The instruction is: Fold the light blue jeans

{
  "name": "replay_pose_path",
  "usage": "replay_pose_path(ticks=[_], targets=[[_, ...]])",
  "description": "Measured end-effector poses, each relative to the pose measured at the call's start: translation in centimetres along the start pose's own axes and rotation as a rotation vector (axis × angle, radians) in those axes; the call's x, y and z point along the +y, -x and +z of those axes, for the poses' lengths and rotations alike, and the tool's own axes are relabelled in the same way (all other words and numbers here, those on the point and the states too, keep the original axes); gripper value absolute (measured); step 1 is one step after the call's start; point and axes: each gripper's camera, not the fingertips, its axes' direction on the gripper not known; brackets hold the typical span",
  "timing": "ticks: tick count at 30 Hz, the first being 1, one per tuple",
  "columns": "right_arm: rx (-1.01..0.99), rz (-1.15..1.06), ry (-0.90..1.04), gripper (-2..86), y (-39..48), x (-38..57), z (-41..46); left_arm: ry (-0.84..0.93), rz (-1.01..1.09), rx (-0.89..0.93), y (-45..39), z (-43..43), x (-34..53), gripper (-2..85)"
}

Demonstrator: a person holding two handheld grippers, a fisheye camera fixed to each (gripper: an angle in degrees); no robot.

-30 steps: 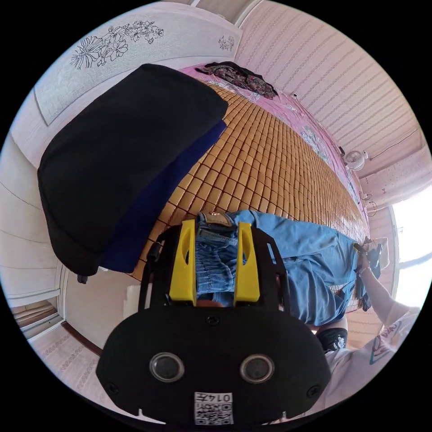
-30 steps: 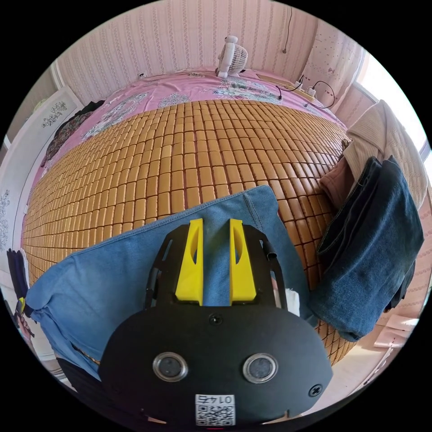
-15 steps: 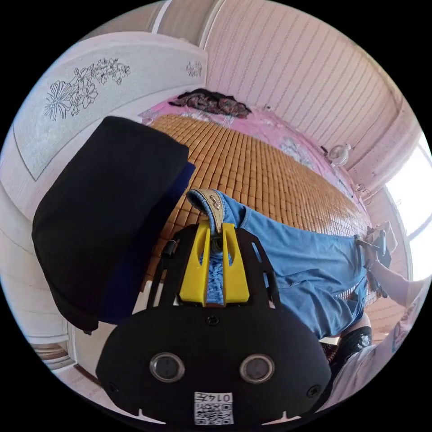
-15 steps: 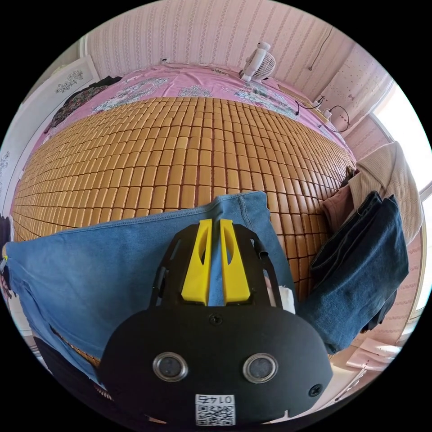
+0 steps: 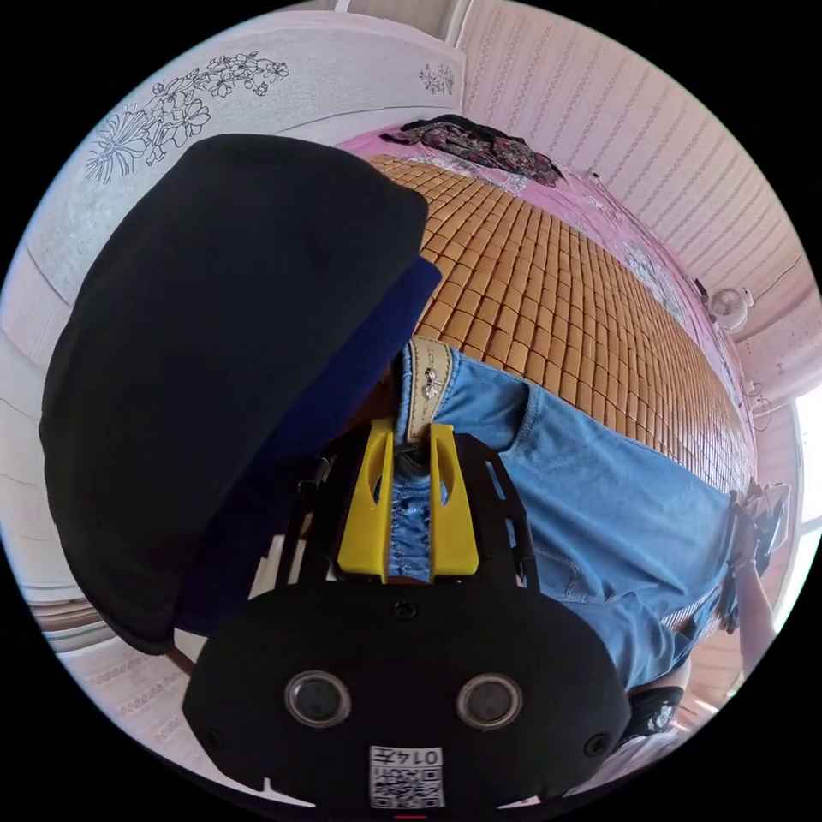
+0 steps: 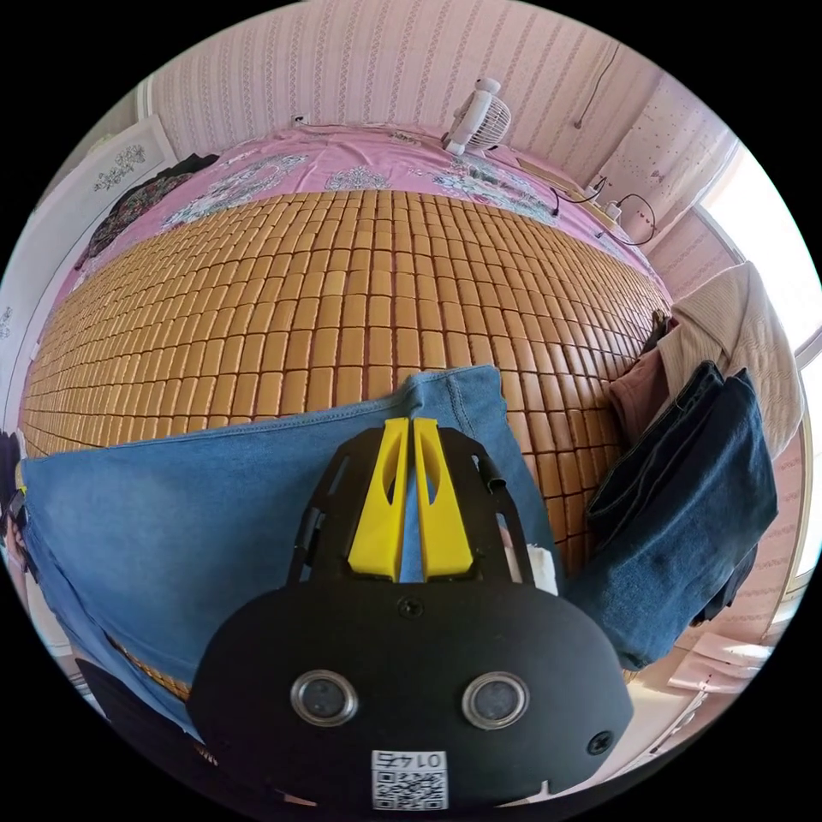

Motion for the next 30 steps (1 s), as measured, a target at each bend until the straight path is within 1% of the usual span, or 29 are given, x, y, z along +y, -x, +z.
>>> replay_pose_path(ticks=[3, 7, 11, 14, 17, 19, 21, 22, 24, 26, 28, 30], targets=[[-0.034, 0.05, -0.01, -0.8, -0.9, -0.9, 0.2, -0.014, -0.033, -0.001, -0.5, 1.3, -1.8, 6.5], [-0.018, 0.054, 0.003, -0.9, -0.9, -2.7, 1.1, -0.024, -0.078, -0.003, -1.1, 3.4, -3.4, 6.4], [-0.031, 0.087, -0.002, -0.8, -1.6, -4.3, 1.8, -0.059, -0.129, 0.034, -1.4, 5.1, -5.0, 6.6], [-0.046, 0.113, 0.005, -0.6, -2.4, -5.1, 2.2, -0.072, -0.114, 0.014, -2.4, 6.3, -6.5, 6.9], [-0.097, 0.167, 0.01, 0.0, -3.6, -5.1, 2.5, -0.042, -0.086, -0.013, -3.3, 7.9, -7.4, 7.8], [-0.144, 0.187, 0.023, 0.8, -4.7, -4.7, 2.3, -0.033, -0.106, 0.018, -3.0, 8.3, -7.3, 8.2], [-0.176, 0.195, 0.005, 1.7, -5.8, -3.6, 1.5, -0.052, -0.097, 0.089, -2.6, 8.0, -6.6, 9.2], [-0.184, 0.184, -0.021, 2.1, -6.5, -2.4, 0.5, -0.059, -0.09, 0.097, -2.6, 7.7, -6.3, 9.3], [-0.196, 0.152, -0.048, 2.7, -7.7, 0.1, -1.4, -0.119, -0.033, 0.137, -2.5, 5.9, -4.4, 8.9], [-0.203, 0.1, -0.061, 3.9, -9.8, 4.8, -4.3, -0.146, 0.008, 0.162, -2.4, 4.3, -2.6, 8.7], [-0.188, 0.074, -0.021, 4.6, -11.4, 8.9, -6.2, -0.192, 0.02, 0.183, -1.9, 2.5, -0.5, 8.6], [-0.179, 0.061, 0.053, 5.0, -12.6, 13.3, -7.6, -0.249, -0.032, 0.227, -0.4, 0.1, 2.5, 8.6]])
